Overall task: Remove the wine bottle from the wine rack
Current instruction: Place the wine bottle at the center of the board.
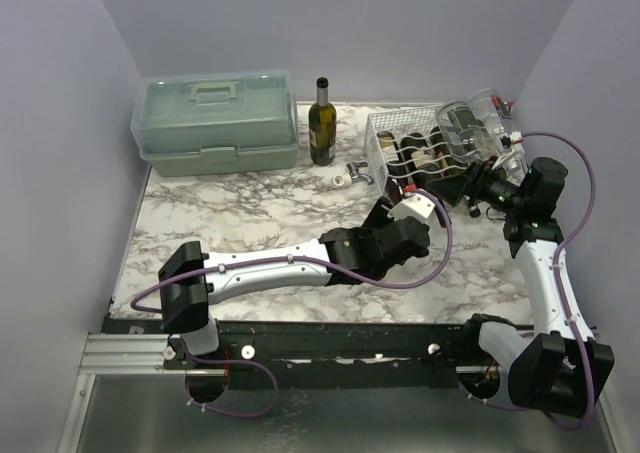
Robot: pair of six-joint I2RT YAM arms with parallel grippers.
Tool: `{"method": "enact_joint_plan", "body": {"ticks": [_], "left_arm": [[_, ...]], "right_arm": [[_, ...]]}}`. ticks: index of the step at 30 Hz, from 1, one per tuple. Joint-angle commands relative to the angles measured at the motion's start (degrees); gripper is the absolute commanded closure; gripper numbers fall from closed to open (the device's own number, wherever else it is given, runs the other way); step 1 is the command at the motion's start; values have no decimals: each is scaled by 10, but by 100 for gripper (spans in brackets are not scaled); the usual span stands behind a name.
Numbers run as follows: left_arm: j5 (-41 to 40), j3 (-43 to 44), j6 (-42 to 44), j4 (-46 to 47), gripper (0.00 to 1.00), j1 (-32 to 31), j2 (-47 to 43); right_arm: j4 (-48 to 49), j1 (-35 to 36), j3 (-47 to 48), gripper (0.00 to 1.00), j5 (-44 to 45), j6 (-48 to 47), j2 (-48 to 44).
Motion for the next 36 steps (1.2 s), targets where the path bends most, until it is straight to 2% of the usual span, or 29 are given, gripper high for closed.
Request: {"method": "enact_joint_plan", "body": {"ticks": [1,4,8,11,12,15,19,24,29,36], "left_arm": [[12,-20,6,53,39,10,-23],[13,-25,1,60,48,16,-24],[19,-33,-1,75,54,23,-26],[24,-37,0,83,73,26,-31],[24,-38,2,86,84,27,-33],[20,-39,7,88,99,28,-47],[-1,-50,38,96,100,33,-93],[17,-87,43,114,100,71,-139],[44,-136,41,139,100,125,-197],[82,-209,45,205,100,237,-266]], "right_arm": [[1,-4,-4,17,13,-12,-5],[0,-4,-4,17,13,-13,-4],[-1,-4,-4,17,13,-13,-4],[-1,-4,-4,17,15,-15,-5],[-2,-4,-4,17,15,-16,-4],[-2,-4,-4,17,16,-17,-4],[-2,-4,-3,17,16,-18,-5],[-2,-4,-3,17,18,-19,-5],[-2,-4,-3,17,17,-20,-6],[-3,-4,-3,17,14,-20,-6]]}}
